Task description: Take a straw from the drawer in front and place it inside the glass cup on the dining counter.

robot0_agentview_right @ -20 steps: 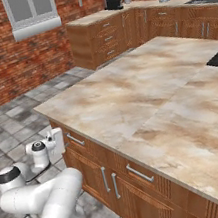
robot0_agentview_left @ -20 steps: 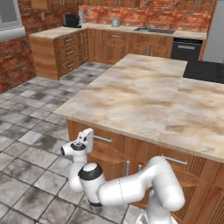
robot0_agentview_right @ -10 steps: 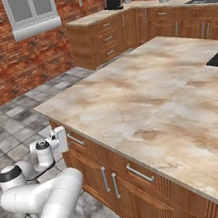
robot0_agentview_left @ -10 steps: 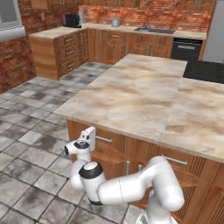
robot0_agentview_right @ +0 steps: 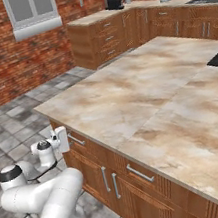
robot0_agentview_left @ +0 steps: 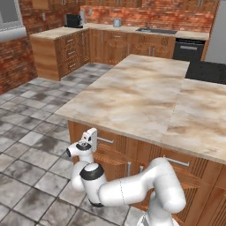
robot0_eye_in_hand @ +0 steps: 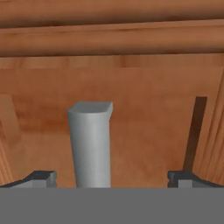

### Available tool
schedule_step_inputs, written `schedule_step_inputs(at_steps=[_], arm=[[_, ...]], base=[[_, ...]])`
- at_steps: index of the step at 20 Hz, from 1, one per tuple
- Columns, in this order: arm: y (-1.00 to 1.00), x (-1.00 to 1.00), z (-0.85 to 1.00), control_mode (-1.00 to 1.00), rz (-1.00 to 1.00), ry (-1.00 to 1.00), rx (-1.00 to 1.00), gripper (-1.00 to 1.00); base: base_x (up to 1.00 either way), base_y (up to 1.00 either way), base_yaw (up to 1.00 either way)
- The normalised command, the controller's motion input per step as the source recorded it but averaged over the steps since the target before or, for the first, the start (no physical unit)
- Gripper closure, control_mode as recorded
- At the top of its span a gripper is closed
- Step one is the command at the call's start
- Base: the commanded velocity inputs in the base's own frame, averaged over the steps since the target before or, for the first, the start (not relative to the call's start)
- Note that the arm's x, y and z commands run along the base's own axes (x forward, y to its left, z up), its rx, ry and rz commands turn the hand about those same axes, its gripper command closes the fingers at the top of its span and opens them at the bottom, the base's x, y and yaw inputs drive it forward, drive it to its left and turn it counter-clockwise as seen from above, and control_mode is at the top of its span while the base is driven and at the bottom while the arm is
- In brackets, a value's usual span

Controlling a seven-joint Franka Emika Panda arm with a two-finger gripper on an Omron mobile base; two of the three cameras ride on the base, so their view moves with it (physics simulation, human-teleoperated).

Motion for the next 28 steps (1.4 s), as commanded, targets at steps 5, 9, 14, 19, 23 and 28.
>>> schedule_step_inputs(at_steps=[5, 9, 14, 19, 23, 28], arm=[[-0.05, 0.23, -0.53, -1.0, 0.0, -0.11, -0.15, -1.0], [0.0, 0.28, -0.46, -1.0, 0.0, -0.18, -0.18, 1.0], [-0.03, 0.1, -0.37, -1.0, 0.0, -0.24, -0.19, 1.0], [0.0, -0.01, -0.08, -1.0, 0.0, -0.26, -0.15, 1.0], [0.07, -0.27, 0.0, -1.0, 0.0, -0.24, -0.09, 1.0], [0.33, -0.56, 0.08, -1.0, 0.0, -0.07, 0.0, 1.0]], base=[[0.0, 0.0, 0.0], [0.0, 0.0, 0.0], [0.0, 0.0, 0.0], [0.0, 0.0, 0.0], [0.0, 0.0, 0.0], [0.0, 0.0, 0.0]])
